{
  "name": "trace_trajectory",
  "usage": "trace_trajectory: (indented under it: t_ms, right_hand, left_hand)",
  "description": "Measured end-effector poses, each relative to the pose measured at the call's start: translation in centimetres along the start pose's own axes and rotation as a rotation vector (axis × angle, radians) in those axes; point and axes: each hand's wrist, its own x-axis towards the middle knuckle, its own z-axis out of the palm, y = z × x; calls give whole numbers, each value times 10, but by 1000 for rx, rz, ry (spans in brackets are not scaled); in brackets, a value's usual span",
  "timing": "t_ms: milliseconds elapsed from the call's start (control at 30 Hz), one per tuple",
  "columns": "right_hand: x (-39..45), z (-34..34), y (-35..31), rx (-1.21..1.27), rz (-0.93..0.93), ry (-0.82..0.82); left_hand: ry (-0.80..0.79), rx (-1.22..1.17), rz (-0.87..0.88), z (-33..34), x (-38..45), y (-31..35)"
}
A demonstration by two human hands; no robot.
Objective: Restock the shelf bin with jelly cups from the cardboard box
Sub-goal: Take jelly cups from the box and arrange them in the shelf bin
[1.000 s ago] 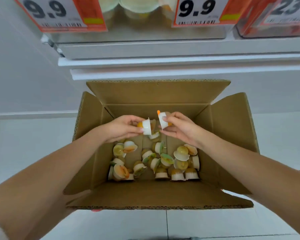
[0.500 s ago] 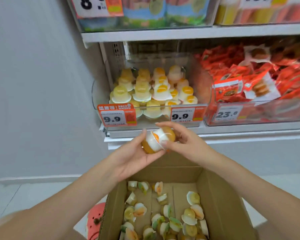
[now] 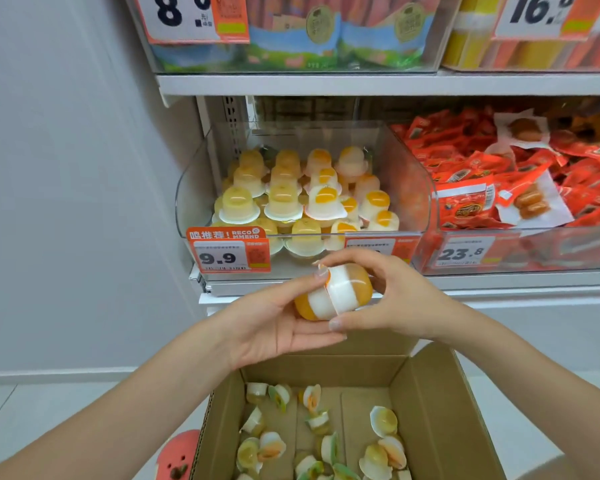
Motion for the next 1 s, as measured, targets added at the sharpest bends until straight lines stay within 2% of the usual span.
trace_trajectory:
  t_ms: [67, 133, 200, 267, 367, 533, 700, 1000]
  right_hand:
    - [3, -1, -1, -6, 20, 58]
    - [8, -11, -9, 3, 46, 226]
    - [20, -34, -21, -68, 42, 437]
    - [43, -68, -31, -300, 55, 515]
    - [93, -107, -33, -701, 132, 418]
    - [154, -122, -17, -1012, 293, 129]
    - [178, -122, 0, -1057, 329, -28]
    - [186, -120, 16, -1040, 271, -105]
  left_hand:
    - [16, -3, -19, 1, 1, 6]
    - [42, 46, -27, 1, -1, 16]
    - [165, 254, 6, -4, -2, 23]
    - [342, 480, 85, -9, -2, 29]
    - [479, 567, 192, -17, 2, 38]
    - [509, 601, 216, -23, 9, 46]
    - [531, 647, 237, -26, 15, 45]
    - [538, 629, 241, -27, 19, 45]
